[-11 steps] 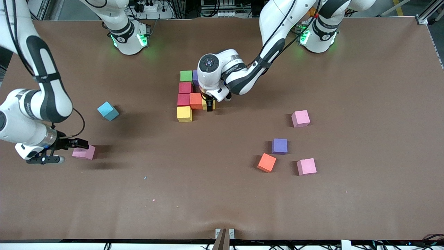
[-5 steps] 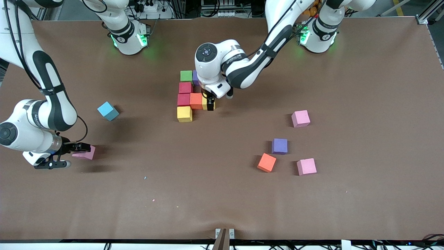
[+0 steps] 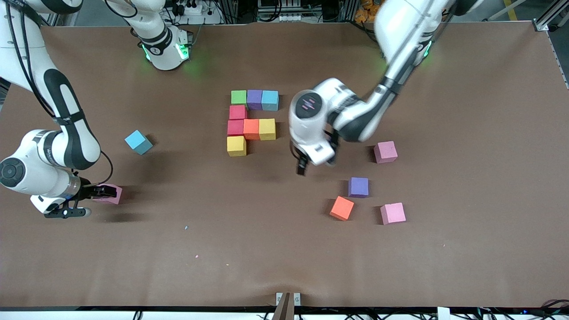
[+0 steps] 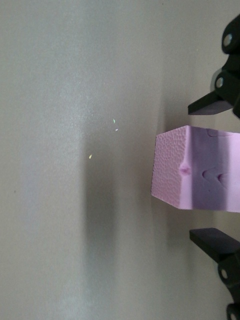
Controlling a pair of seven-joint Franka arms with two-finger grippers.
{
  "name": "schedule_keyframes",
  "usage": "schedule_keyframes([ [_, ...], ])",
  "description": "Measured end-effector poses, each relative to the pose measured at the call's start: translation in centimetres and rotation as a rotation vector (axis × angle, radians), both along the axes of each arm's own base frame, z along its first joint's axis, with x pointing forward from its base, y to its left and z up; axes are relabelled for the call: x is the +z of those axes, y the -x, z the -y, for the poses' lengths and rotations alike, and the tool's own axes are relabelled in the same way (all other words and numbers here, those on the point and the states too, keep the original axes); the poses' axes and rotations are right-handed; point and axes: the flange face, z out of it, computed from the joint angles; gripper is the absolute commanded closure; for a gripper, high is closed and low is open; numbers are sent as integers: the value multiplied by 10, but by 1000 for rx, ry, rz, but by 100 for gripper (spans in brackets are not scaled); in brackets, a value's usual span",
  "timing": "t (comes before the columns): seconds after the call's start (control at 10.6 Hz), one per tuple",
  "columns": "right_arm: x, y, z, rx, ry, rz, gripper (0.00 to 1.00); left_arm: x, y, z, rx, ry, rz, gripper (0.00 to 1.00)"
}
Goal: Arrange 11 blocks into digit 3
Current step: 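Lift pink with the right gripper while the left gripper lowers onto orange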
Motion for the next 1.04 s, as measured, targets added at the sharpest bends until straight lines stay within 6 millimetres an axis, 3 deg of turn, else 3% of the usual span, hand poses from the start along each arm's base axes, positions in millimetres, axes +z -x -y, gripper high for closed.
schedule_keyframes([
  [0.19, -10, 1, 1, -38, -2, -6, 0, 19, -56, -74, -6, -10, -5, 0],
  [0.28, -13, 2, 1, -45, -3, -11, 12, 27, -72, -100, -18, -12, -18, 0],
  [0.38, -17, 3, 2, -52, -2, -16, 54, 31, -85, -123, -40, -7, -27, 0],
  [0.47, -20, 4, 6, -58, 1, -22, 78, 32, -95, -144, -92, 2, -36, 0],
  [0.57, -23, 6, 9, -61, 3, -27, 85, 28, -100, -157, -155, 5, -49, 0],
  [0.85, -22, 5, 3, -51, 0, -35, 87, 7, -107, -158, -234, 10, -70, 0],
  [1.04, -18, -3, -28, -11, -6, -35, 87, -1, -117, -159, -293, 20, -68, 0],
])
